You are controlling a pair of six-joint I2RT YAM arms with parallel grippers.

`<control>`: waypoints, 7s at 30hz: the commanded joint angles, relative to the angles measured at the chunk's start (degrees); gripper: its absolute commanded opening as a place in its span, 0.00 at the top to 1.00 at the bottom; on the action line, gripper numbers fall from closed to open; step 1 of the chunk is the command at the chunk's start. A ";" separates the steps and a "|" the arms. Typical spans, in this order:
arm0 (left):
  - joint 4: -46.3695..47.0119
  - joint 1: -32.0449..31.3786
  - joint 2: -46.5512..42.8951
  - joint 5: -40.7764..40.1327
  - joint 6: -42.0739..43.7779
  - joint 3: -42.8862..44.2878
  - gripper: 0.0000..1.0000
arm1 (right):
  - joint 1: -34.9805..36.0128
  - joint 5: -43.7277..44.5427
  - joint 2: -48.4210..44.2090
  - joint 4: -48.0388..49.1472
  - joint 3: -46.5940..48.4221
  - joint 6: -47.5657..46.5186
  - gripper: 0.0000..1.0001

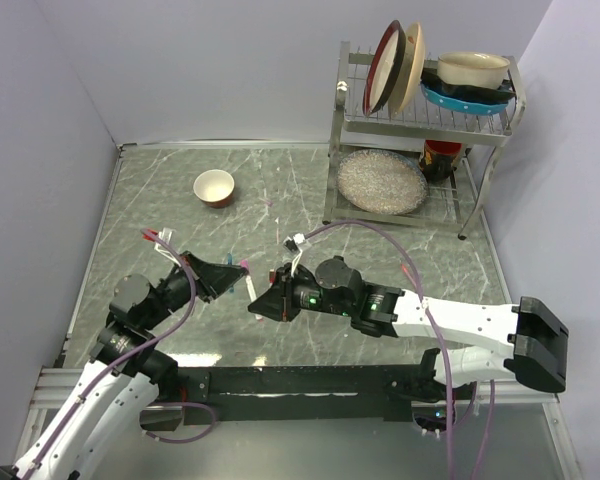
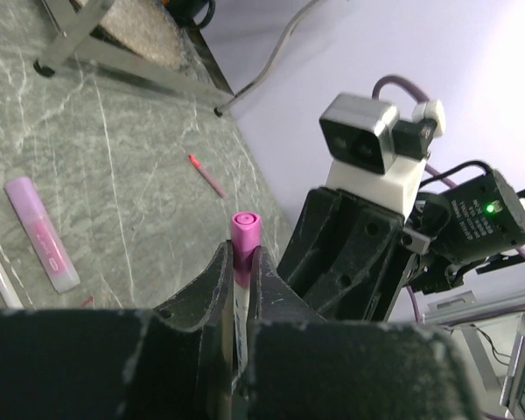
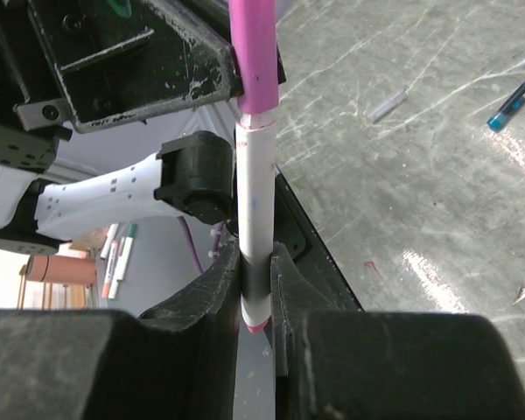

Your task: Insert the pens into the pen caps

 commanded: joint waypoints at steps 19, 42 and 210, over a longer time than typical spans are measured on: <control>-4.16 -0.17 -2.87 1.41 -0.15 2.45 0.27 | -1.75 -2.73 -0.43 8.60 1.66 -2.74 1.00; -0.11 -0.17 6.63 0.79 3.54 9.66 0.39 | -0.08 -6.78 -0.87 10.19 -0.63 -2.12 1.00; -12.05 -5.71 68.51 -32.95 18.22 28.81 0.55 | -13.79 4.29 -36.91 -20.65 -11.62 -5.29 0.12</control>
